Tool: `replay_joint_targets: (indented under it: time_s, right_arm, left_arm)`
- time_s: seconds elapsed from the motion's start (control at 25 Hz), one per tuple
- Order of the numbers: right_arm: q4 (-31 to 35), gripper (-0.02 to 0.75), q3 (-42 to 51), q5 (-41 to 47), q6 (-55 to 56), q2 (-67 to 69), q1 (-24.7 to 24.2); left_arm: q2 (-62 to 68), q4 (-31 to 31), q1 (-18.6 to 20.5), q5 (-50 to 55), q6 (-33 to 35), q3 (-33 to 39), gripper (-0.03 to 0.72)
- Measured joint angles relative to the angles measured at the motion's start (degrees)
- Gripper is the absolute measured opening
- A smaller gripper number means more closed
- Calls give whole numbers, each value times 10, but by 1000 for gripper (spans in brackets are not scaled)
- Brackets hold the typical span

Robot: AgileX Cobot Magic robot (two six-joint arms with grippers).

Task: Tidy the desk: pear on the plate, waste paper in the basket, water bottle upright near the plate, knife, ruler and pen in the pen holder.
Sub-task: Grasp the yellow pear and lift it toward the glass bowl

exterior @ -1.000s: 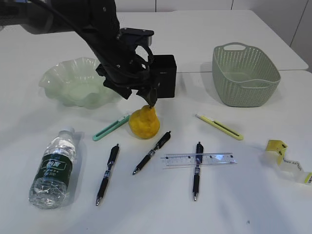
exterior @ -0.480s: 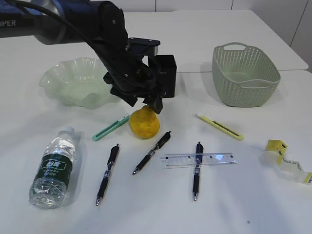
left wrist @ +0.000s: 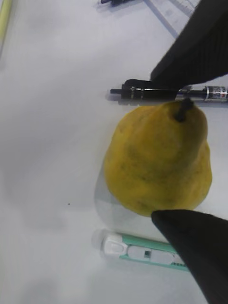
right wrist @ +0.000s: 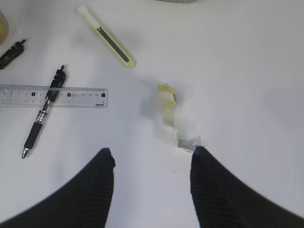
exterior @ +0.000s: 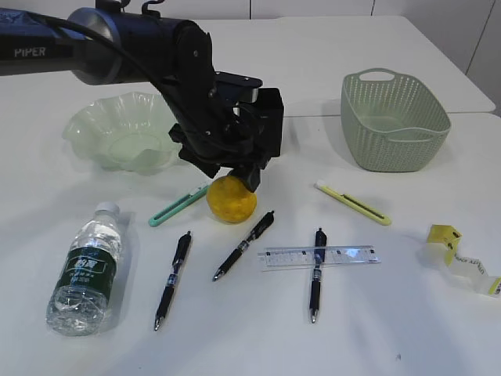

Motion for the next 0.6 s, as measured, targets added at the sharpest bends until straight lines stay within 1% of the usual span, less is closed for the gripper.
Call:
replay_joint_targets:
  time_s: [0.12, 0.32, 0.52, 0.6]
  right_arm:
    - [0, 387, 0, -1, 0, 0, 0]
    - [0, 387, 0, -1, 0, 0, 0]
    - [0, 387, 0, -1, 0, 0, 0]
    - [0, 387, 0, -1, 0, 0, 0]
  left_arm:
    - [1, 0, 0, -1, -1, 0, 557]
    - [1, 0, 0, -2, -2, 0, 489]
    - [1, 1, 0, -1, -2, 0, 438]
    - [1, 1, 0, 1, -2, 0, 402]
